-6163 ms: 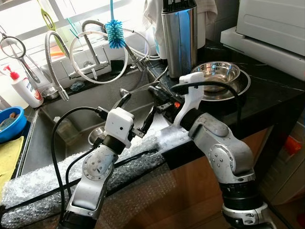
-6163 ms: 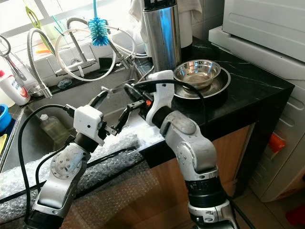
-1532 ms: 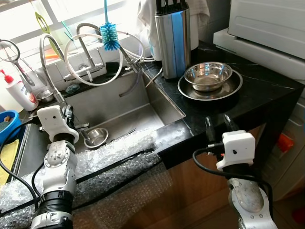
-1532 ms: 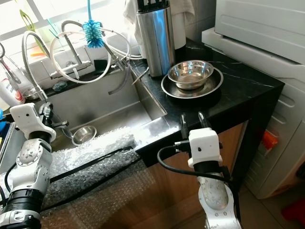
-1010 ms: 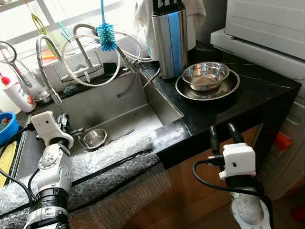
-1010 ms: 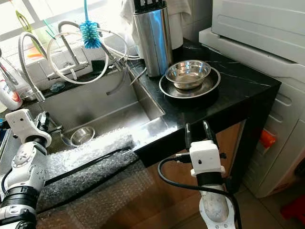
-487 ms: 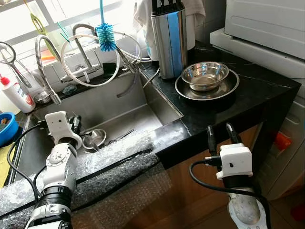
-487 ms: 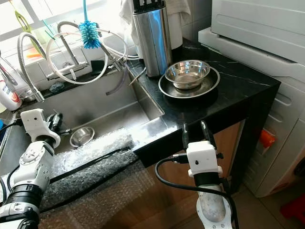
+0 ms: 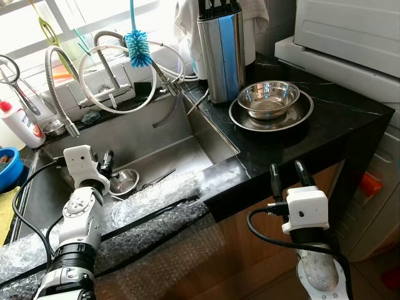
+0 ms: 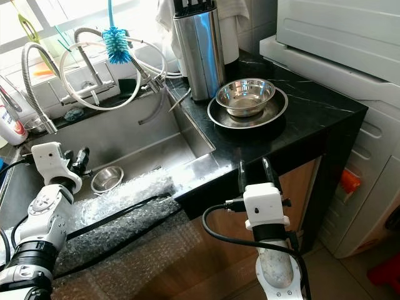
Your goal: Kitchen organization
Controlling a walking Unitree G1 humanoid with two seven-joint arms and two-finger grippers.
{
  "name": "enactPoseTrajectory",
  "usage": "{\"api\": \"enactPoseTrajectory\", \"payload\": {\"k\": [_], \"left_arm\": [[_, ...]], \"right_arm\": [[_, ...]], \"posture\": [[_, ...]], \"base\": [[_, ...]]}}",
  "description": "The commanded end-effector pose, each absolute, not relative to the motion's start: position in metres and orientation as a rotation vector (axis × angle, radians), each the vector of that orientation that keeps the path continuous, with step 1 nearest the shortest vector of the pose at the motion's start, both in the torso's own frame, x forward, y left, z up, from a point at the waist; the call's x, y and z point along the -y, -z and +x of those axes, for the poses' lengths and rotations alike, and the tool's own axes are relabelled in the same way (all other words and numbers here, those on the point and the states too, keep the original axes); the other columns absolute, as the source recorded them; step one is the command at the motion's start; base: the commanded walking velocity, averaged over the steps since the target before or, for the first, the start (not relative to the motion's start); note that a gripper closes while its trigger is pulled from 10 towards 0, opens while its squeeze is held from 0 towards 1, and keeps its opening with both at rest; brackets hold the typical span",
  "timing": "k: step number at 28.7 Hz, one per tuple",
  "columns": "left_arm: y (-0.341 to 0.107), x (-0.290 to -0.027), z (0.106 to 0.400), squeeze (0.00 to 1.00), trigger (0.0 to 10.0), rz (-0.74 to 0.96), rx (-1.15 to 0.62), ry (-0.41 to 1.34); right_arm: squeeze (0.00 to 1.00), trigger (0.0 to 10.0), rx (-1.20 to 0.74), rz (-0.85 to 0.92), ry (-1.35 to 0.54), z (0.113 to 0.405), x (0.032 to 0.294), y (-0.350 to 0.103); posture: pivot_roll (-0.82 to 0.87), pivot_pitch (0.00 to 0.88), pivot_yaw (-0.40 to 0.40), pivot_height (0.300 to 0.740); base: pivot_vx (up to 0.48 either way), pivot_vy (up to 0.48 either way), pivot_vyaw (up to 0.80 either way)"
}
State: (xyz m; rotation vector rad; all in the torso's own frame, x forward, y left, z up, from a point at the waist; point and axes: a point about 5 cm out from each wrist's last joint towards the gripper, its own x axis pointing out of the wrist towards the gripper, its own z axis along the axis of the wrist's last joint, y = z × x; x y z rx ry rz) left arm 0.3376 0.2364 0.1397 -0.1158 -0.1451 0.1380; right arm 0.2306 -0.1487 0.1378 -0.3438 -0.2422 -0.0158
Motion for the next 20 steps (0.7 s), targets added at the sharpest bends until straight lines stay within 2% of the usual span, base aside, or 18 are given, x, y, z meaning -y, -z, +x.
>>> {"api": "enactPoseTrajectory", "payload": {"k": [1,2,3,7,9,10,12,14,20], "left_arm": [[-0.155,-0.240,0.335,0.00,10.0,-0.082,0.231,-0.133],[-0.182,-0.244,0.324,0.00,10.0,-0.034,0.364,-0.093],[-0.189,-0.245,0.321,0.00,10.0,-0.020,0.394,-0.082],[-0.193,-0.247,0.318,0.00,10.0,-0.010,0.410,-0.079],[-0.204,-0.261,0.302,0.00,10.0,0.019,0.440,-0.098],[-0.208,-0.269,0.287,0.00,10.0,0.037,0.444,-0.122],[-0.205,-0.270,0.279,0.00,10.0,0.046,0.432,-0.128],[-0.186,-0.275,0.251,0.00,10.0,0.101,0.359,-0.158],[-0.174,-0.279,0.230,0.00,10.0,0.103,0.314,-0.200]], "right_arm": [[0.00,10.0,0.242,-0.332,0.009,0.233,0.145,-0.139],[0.00,10.0,0.247,-0.330,0.014,0.235,0.146,-0.141],[0.00,10.0,0.248,-0.329,0.015,0.236,0.146,-0.141],[0.00,10.0,0.249,-0.329,0.016,0.236,0.146,-0.141],[0.00,10.0,0.250,-0.327,0.014,0.236,0.146,-0.141],[0.00,10.0,0.250,-0.324,0.011,0.236,0.146,-0.140],[0.00,10.0,0.249,-0.323,0.009,0.236,0.145,-0.140],[0.00,10.0,0.248,-0.318,0.002,0.235,0.144,-0.139],[0.00,10.0,0.248,-0.318,-0.006,0.235,0.144,-0.138]], "posture": [[-0.18,0.000,0.236,0.740],[-0.18,0.000,0.236,0.740],[-0.18,0.000,0.236,0.740],[-0.18,0.000,0.236,0.740],[-0.16,0.000,0.242,0.740],[-0.16,0.000,0.242,0.740],[-0.15,0.000,0.241,0.740],[-0.15,0.000,0.243,0.740],[-0.14,0.000,0.241,0.740]], "base": [[0.000,0.000,0.00],[0.000,0.000,0.00],[0.000,0.000,0.00],[0.000,0.000,0.00],[0.000,0.000,0.00],[0.000,0.000,0.00],[0.000,0.000,0.00],[0.000,0.000,0.00],[0.000,0.000,0.00]]}}
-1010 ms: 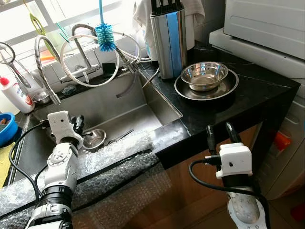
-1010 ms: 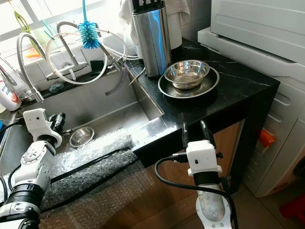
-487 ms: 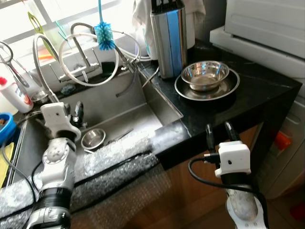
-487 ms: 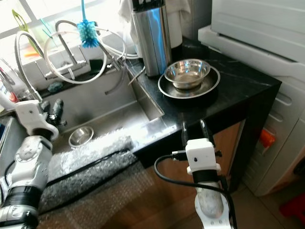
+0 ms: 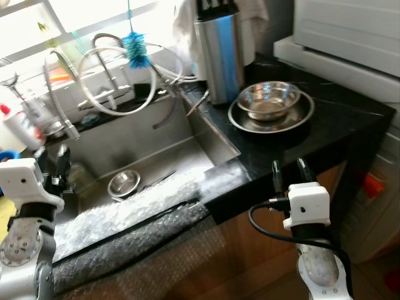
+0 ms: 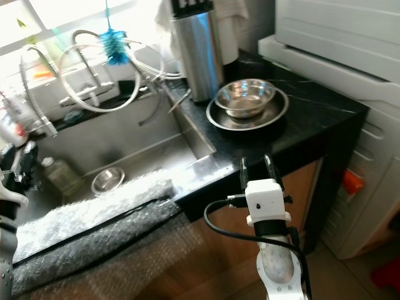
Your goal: Kitchen organization
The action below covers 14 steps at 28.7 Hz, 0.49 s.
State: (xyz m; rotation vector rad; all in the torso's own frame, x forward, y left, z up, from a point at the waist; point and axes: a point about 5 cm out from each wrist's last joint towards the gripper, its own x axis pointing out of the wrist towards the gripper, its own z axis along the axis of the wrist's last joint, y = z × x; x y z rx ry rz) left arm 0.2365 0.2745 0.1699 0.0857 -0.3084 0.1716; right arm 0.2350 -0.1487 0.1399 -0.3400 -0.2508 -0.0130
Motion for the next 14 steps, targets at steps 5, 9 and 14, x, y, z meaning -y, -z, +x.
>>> {"api": "enactPoseTrajectory", "payload": {"k": [5,9,14], "left_arm": [[-0.173,-0.278,0.225,0.00,10.0,0.103,0.307,-0.204],[-0.172,-0.275,0.214,0.00,10.0,0.089,0.270,-0.216],[-0.125,-0.244,0.203,0.00,10.0,0.056,0.155,-0.219]], "right_arm": [[0.00,10.0,0.248,-0.318,-0.007,0.235,0.144,-0.138],[0.00,10.0,0.248,-0.317,-0.008,0.236,0.144,-0.138],[0.00,10.0,0.250,-0.315,-0.009,0.236,0.143,-0.136]], "posture": [[-0.14,0.000,0.241,0.740],[-0.13,0.000,0.240,0.740],[-0.16,0.000,0.248,0.740]], "base": [[0.000,0.000,0.00],[0.000,0.000,0.00],[0.000,0.000,0.00]]}}
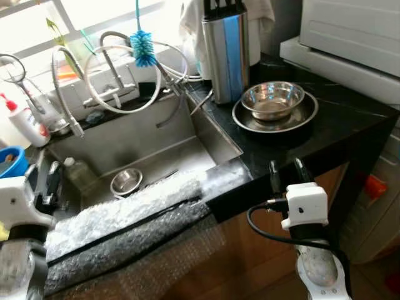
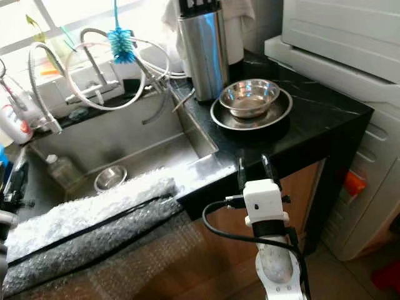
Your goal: Kitchen organization
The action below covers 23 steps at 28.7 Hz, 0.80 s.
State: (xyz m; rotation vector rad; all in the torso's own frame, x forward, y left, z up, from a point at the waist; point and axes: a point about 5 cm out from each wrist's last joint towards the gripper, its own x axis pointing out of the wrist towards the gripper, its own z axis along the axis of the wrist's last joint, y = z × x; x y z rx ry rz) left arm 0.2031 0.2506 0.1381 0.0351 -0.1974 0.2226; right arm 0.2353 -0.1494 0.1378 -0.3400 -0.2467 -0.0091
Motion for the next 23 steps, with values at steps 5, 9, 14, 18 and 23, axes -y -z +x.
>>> {"api": "enactPoseTrajectory", "payload": {"k": [5,9,14,18,23], "left_arm": [[-0.119,-0.249,0.201,0.00,10.0,0.054,0.136,-0.240],[-0.118,-0.249,0.201,0.00,10.0,0.053,0.136,-0.249],[-0.118,-0.247,0.203,0.00,10.0,0.038,0.144,-0.285],[-0.115,-0.245,0.205,0.00,10.0,0.016,0.140,-0.295],[-0.111,-0.243,0.204,0.00,10.0,0.002,0.136,-0.313]], "right_arm": [[0.00,10.0,0.250,-0.323,0.002,0.236,0.148,-0.137],[0.00,10.0,0.251,-0.326,0.008,0.236,0.149,-0.137],[0.00,10.0,0.252,-0.329,0.010,0.237,0.150,-0.138],[0.00,10.0,0.251,-0.331,0.014,0.238,0.151,-0.138],[0.00,10.0,0.241,-0.344,0.021,0.236,0.156,-0.135]], "posture": [[-0.16,0.000,0.251,0.740],[-0.16,0.000,0.247,0.740],[-0.15,0.000,0.238,0.740],[-0.16,0.000,0.236,0.740],[-0.16,0.000,0.226,0.740]], "base": [[0.000,0.000,0.00],[0.000,0.000,0.00],[0.000,0.000,0.00],[0.000,0.000,0.00],[0.000,0.000,0.00]]}}
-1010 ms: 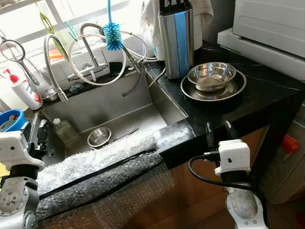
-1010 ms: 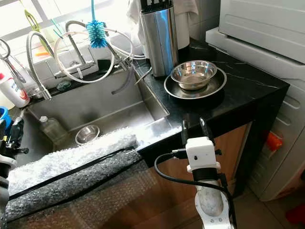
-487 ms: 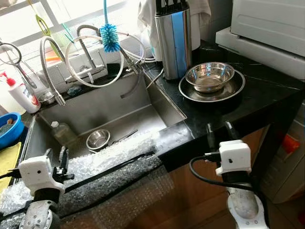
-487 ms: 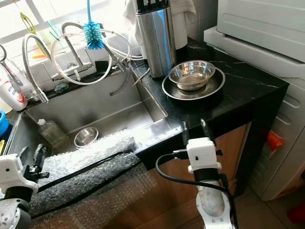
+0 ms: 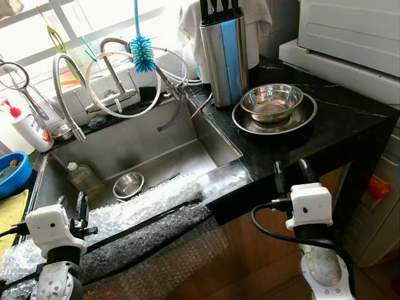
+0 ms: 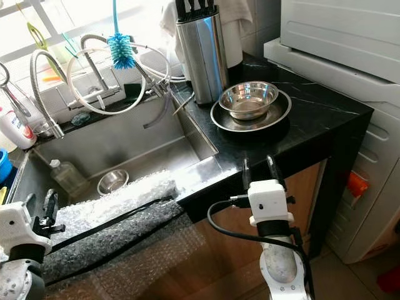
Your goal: Kitchen organization
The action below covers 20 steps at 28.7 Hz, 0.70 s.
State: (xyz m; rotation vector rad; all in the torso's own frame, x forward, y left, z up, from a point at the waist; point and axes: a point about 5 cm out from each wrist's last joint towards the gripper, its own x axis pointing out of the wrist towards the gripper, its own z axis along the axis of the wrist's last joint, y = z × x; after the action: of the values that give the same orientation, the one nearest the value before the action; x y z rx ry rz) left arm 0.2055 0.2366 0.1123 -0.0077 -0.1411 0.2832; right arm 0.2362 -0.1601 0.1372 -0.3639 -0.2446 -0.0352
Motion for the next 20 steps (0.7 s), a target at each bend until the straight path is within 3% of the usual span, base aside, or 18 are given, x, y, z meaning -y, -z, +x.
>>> {"api": "enactPoseTrajectory", "payload": {"k": [1,20], "left_arm": [[-0.111,-0.244,0.205,0.00,10.0,-0.004,0.139,-0.321],[-0.109,-0.239,0.212,0.00,10.0,-0.027,0.146,-0.301]], "right_arm": [[0.00,10.0,0.237,-0.349,0.020,0.236,0.157,-0.134],[0.00,10.0,0.251,-0.329,0.056,0.242,0.163,-0.143]], "posture": [[-0.15,0.000,0.225,0.740],[-0.15,0.000,0.218,0.740]], "base": [[0.000,0.000,0.00],[0.000,0.000,0.00]]}}
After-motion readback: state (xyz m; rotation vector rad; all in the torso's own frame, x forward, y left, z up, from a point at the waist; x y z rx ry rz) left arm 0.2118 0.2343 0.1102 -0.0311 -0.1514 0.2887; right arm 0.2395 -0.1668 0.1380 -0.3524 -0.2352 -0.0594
